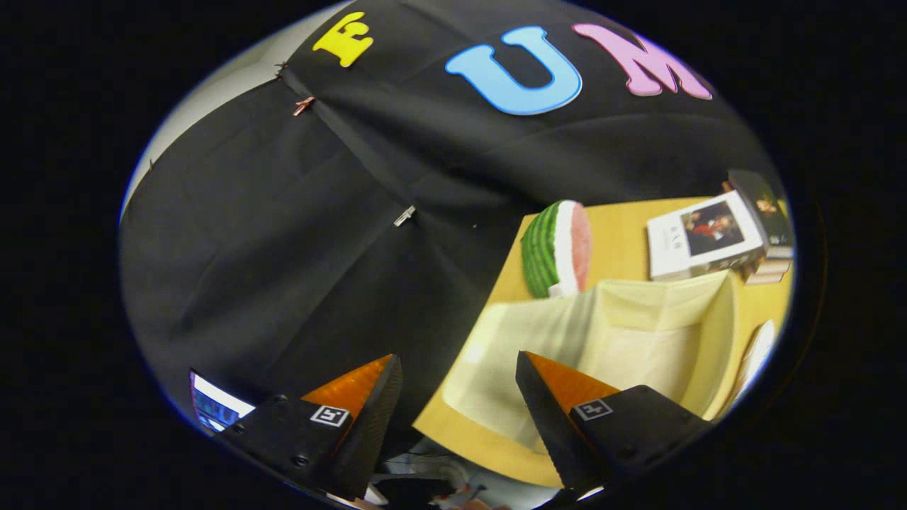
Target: Open the storage box then place both shoes into the box .Put the left shoe in first, then the right shoe, with the right side of both shoes facing outward in a uniform manner.
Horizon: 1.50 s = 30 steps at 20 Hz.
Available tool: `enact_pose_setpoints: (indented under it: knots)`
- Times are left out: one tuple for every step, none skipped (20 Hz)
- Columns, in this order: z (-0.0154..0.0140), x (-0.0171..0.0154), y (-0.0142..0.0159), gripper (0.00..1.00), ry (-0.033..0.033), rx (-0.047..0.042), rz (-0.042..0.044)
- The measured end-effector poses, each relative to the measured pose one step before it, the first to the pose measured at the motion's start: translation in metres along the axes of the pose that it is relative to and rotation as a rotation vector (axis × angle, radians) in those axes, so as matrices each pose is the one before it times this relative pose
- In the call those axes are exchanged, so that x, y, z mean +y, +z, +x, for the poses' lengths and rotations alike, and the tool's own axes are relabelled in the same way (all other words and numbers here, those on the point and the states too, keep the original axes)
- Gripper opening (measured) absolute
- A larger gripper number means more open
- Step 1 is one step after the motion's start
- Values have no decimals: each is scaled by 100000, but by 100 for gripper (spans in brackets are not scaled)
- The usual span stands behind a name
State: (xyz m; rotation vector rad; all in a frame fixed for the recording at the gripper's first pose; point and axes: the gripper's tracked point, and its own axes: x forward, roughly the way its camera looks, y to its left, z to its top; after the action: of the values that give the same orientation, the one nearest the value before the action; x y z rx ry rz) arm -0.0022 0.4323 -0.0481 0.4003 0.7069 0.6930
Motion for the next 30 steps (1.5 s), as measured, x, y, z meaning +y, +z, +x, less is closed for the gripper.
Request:
enact_pose_setpoints:
  knots:
    - [-1667,-2495,391,98,-5452,-2658,-3919]
    - [-1666,-3141,433,98,-5761,-2205,-3202]
    - [-1683,-3507,256,98,-6153,-1241,-2584]
    - [-1246,-3722,-117,98,-6668,245,-2208]
    - [-1233,-3668,-605,98,-6681,1303,-1925]
    - [-580,-3849,-939,98,-6686,1359,-1388]
    - [-117,-3597,-1376,98,-5132,1472,-736]
    - [-227,-3327,-1620,98,-4340,2332,469]
    - [100,-2939,-1911,98,-3349,2856,1191]
    - [228,-2601,-1980,98,-3216,3340,1495]
    - [282,-1951,-2387,98,-2200,4135,1569]
    - [347,-1875,-2133,98,-1673,4076,1275]
    - [803,-1704,-1733,98,-1362,3858,913]
    - [873,-1648,-1629,98,-1546,3898,268]
    - [1270,-1065,-1167,99,-731,3650,-246]
    - [1178,-758,-1031,99,-127,3124,-501]
    - [1090,-621,-733,99,156,2261,-613]
    - [992,-450,-473,99,609,2241,88]
    - [835,68,-216,99,2029,1158,1856]
    - [900,182,258,99,2119,258,2614]
    - [772,19,368,99,1535,637,1776]
    - [903,-190,373,99,135,592,741]
    - [870,-21,250,99,577,701,469]
    - [860,-20,140,99,668,1436,686]
    - [764,40,-68,98,1029,1634,1080]
    - [511,473,-242,97,3249,2544,2221]
    - [202,633,-73,96,4555,1904,2613]
    - [222,337,-36,85,2003,324,2228]
    - [-150,435,43,74,3143,-12,1203]
    - [94,511,-94,58,2981,-408,775]
